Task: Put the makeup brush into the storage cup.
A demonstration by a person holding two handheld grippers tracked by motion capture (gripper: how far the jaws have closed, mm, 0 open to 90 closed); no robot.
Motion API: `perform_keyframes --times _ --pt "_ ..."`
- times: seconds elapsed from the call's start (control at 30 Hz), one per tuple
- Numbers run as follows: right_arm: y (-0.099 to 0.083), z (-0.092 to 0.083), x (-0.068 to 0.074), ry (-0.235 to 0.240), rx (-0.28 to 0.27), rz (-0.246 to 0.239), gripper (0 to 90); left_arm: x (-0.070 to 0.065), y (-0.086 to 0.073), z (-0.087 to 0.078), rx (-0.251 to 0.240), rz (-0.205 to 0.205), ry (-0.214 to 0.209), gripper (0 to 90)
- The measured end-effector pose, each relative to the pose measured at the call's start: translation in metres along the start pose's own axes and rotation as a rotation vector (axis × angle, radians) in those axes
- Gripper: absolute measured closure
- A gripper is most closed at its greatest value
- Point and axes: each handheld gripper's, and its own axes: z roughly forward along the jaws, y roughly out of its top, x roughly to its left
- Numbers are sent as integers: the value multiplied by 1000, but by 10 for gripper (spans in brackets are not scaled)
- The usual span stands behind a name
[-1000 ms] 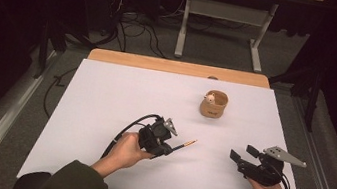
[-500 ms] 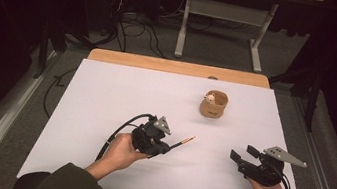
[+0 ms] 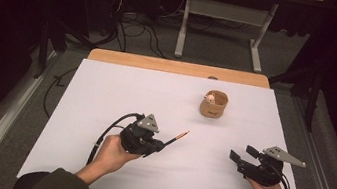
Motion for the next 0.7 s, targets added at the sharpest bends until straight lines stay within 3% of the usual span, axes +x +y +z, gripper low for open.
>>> perform_keyframes --times 0.33,0.7 --pt "0 0 1 -1 -5 4 288 0 -13 -12 -74 -15 14 836" --pt "0 1 5 15 0 -30 289 -1 -27 -11 -172 -43 14 835"
